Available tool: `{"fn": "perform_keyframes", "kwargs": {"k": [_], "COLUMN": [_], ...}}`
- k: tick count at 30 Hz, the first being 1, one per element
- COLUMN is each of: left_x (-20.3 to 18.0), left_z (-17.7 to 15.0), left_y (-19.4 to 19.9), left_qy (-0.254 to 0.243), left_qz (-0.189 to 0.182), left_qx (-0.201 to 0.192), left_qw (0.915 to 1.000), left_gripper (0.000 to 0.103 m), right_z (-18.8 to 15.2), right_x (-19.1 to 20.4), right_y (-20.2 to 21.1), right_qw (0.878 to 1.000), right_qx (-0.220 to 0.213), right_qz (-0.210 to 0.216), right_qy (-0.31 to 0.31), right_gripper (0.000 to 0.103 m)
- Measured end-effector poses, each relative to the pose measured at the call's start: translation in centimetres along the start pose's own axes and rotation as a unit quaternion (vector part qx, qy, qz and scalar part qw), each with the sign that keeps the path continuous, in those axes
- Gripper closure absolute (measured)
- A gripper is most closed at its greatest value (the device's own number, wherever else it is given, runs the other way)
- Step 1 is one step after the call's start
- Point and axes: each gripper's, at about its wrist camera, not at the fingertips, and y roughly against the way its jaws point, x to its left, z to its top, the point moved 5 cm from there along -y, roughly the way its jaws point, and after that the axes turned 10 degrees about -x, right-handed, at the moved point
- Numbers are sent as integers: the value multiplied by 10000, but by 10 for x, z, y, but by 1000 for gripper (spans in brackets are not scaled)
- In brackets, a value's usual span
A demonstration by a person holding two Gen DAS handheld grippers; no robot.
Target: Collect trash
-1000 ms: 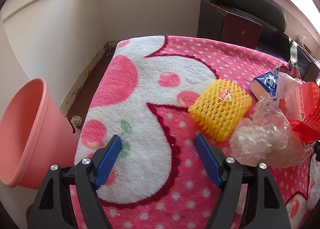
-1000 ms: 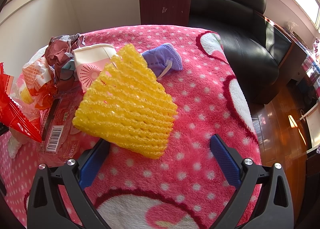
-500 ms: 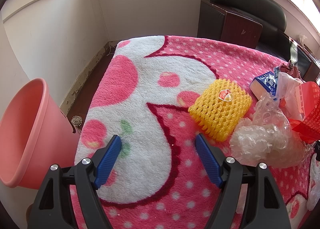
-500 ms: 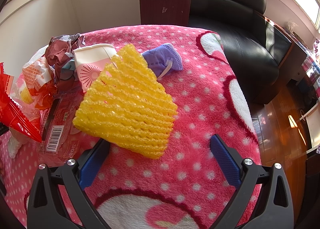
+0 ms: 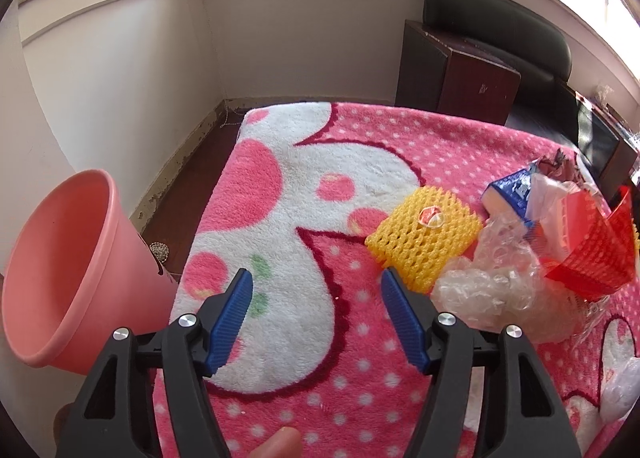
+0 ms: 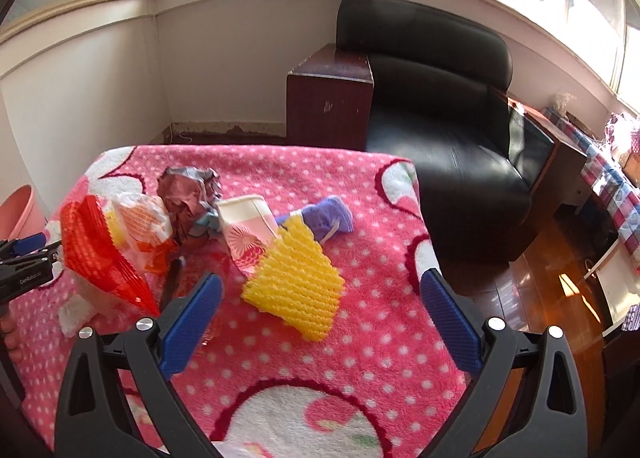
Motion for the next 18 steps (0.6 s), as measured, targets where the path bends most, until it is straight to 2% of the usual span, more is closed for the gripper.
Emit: {"fn": "perform_keyframes", "kwargs": {"k": [5,9,12,18], "left_x": [-3,-6,-8,-9], "left_z": [20,31,34,35], "left_y": [38,66,82,105], "left_qy": [52,76,76,118], "left_qz": [-7,-42,-86,-169], "left_qx": [-499,-822,-976,-1162], "left_qw": [9987,9966,9952,9930], "left_gripper": [47,52,57,58], "right_z": [20,23,21,19], "right_x": [20,39,49,65], "right_y": [33,51,61,78], "right_qw": [9985,9965,9952,9929], "right_qx": [-504,-740,-911,-1164], "right_qz": [192,322,296,255], "right_qy": [-127,-236,-175,3], "right_gripper": [3,3,3,3]}}
